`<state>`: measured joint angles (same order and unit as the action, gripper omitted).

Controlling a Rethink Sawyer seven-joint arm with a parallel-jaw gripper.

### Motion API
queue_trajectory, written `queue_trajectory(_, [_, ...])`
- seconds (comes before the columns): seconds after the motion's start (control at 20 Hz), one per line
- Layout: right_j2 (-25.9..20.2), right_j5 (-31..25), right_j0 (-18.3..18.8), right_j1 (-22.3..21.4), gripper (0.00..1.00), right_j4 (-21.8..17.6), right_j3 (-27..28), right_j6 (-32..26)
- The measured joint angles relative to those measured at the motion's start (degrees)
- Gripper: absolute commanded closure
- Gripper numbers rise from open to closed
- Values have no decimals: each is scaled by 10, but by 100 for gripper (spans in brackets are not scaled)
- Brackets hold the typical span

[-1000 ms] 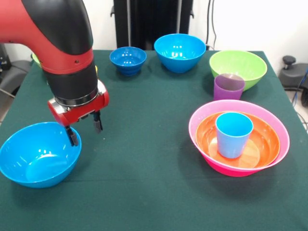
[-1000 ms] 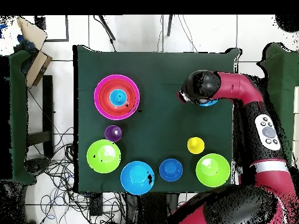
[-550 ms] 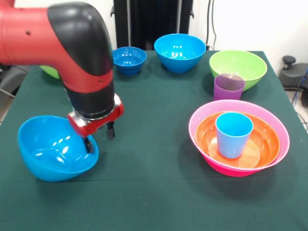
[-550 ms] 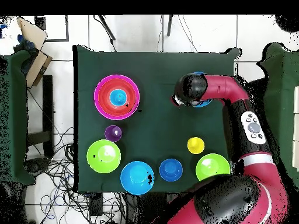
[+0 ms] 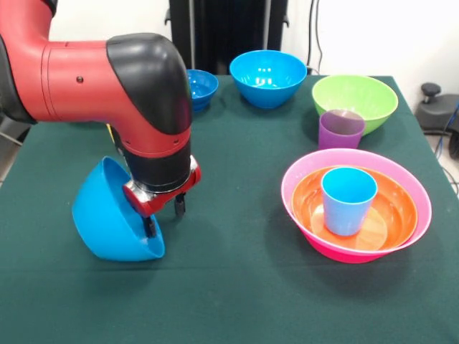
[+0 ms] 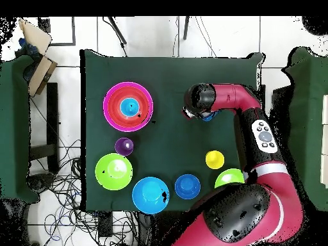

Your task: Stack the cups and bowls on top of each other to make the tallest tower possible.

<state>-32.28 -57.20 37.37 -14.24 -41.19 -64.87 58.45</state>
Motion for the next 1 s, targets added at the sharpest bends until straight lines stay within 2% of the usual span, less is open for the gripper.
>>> queue_trajectory(0.7, [16, 0, 0, -14, 0, -3, -1, 0])
queue_trajectory(1.0, [41, 6, -9, -41, 0, -4, -10, 0])
